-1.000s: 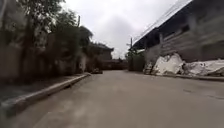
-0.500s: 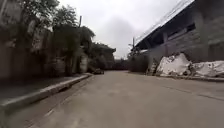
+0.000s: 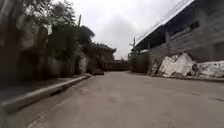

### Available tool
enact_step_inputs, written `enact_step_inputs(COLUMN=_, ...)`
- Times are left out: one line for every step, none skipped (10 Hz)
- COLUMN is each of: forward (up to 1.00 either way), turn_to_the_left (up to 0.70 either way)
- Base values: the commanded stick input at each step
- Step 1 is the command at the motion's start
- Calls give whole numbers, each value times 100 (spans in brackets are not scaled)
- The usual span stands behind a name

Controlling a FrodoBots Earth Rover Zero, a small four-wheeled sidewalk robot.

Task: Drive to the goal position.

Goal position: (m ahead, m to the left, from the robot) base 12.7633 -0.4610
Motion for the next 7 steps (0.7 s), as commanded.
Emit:
enact_step_inputs(forward=85, turn_to_the_left=0)
enact_step_inputs(forward=85, turn_to_the_left=-8)
enact_step_inputs(forward=85, turn_to_the_left=-18)
enact_step_inputs(forward=85, turn_to_the_left=-29)
enact_step_inputs(forward=85, turn_to_the_left=-13)
enact_step_inputs(forward=85, turn_to_the_left=0)
enact_step_inputs(forward=85, turn_to_the_left=0)
